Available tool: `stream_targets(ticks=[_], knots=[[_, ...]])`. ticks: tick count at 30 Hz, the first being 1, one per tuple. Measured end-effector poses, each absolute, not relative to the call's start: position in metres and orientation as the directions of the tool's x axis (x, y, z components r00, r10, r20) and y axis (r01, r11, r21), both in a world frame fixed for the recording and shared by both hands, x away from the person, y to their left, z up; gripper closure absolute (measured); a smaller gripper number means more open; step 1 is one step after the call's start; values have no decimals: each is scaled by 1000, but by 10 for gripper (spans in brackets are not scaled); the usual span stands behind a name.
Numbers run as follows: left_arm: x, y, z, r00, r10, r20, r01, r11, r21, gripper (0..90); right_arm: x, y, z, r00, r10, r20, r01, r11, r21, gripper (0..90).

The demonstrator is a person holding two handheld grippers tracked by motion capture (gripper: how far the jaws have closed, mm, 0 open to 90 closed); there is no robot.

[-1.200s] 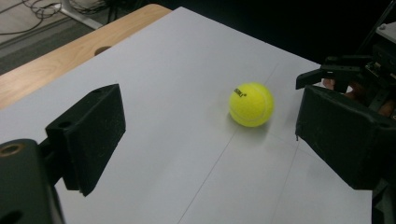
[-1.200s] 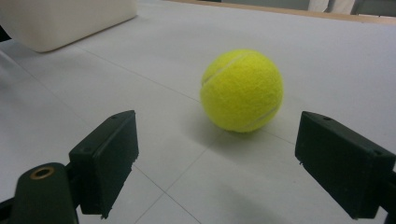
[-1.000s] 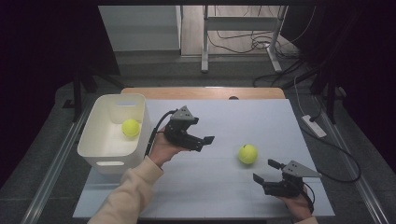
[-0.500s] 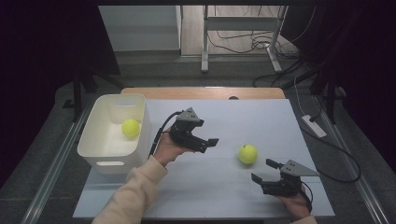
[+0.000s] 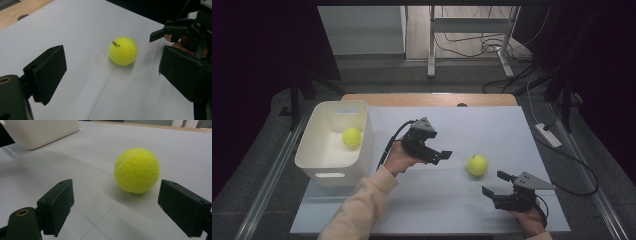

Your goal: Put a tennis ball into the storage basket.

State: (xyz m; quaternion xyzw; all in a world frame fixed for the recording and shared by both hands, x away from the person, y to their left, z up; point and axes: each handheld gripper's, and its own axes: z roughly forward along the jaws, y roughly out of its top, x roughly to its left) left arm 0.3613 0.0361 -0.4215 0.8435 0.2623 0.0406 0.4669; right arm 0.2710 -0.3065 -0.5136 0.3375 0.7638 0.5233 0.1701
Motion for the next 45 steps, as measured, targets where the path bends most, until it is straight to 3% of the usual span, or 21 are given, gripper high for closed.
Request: stream_targets(ticks=[45], knots=[[376,-14,-448,886,424,-187,403,-508,761,79,263,-305,-511,-717,692,87,326,222,919,133]])
